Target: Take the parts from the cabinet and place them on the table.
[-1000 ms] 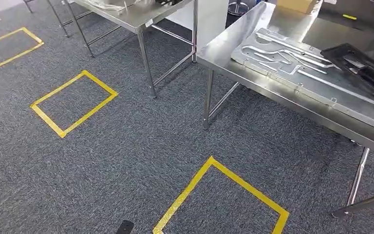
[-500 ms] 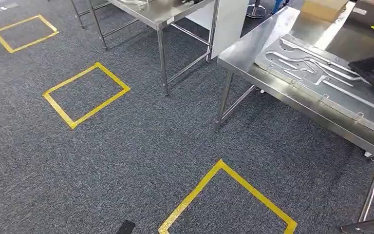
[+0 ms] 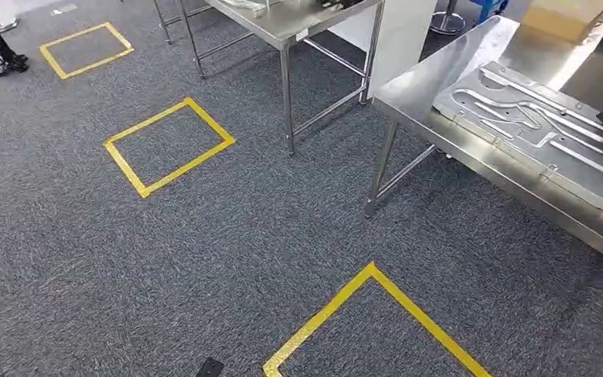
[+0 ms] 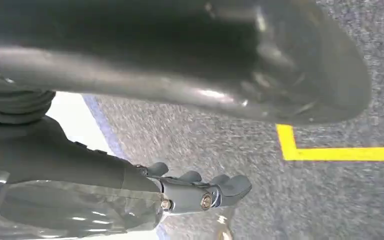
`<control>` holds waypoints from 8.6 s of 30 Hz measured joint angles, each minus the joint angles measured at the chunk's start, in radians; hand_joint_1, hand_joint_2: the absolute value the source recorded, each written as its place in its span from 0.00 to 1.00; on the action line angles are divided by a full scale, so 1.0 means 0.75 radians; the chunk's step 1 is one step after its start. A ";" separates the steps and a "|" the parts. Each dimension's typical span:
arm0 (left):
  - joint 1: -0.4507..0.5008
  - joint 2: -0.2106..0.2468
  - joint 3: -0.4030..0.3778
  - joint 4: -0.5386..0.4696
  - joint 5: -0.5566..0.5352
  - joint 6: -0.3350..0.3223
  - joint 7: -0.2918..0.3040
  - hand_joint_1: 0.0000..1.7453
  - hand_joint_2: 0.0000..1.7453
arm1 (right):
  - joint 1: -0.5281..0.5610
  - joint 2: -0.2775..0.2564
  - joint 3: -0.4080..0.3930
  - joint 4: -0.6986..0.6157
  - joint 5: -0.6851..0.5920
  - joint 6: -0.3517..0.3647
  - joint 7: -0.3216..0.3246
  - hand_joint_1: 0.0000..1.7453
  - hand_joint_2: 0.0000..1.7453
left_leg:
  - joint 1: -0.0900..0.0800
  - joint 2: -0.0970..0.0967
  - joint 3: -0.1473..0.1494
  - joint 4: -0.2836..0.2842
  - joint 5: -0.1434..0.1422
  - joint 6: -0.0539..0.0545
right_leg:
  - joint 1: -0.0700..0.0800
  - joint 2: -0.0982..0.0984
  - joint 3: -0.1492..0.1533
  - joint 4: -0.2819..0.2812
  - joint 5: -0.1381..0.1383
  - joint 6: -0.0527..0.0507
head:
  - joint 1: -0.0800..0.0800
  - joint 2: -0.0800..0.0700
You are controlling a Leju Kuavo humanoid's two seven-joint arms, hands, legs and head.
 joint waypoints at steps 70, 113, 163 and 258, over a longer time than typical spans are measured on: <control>-0.022 0.075 0.132 -0.005 0.031 0.008 -0.085 0.00 0.00 | -0.007 0.120 -0.059 0.023 0.213 0.415 0.423 0.00 0.00 | -0.005 0.007 0.110 -0.240 0.076 0.061 | 0.006 0.024 -0.036 0.112 -0.091 0.042 | 0.001 0.000; -0.019 0.049 0.137 -0.005 0.025 0.015 -0.096 0.00 0.00 | 0.009 0.127 -0.058 0.025 0.264 0.383 0.422 0.00 0.00 | -0.006 -0.095 0.102 -0.243 0.085 0.018 | 0.019 0.093 -0.008 0.016 -0.012 0.001 | 0.001 0.000; -0.019 0.036 0.203 -0.005 0.054 0.019 -0.108 0.00 0.00 | 0.046 0.133 -0.054 0.035 0.316 0.448 0.392 0.00 0.00 | -0.009 0.007 0.117 -0.252 0.081 0.058 | 0.010 0.035 -0.088 0.240 -0.174 0.033 | 0.001 0.000; -0.078 0.028 0.443 -0.005 0.290 -0.102 0.029 0.00 0.00 | 0.023 0.097 -0.061 0.036 0.345 0.518 0.429 0.00 0.00 | -0.010 -0.017 0.122 -0.250 0.083 0.055 | 0.006 0.036 -0.216 0.445 -0.191 0.028 | 0.001 0.000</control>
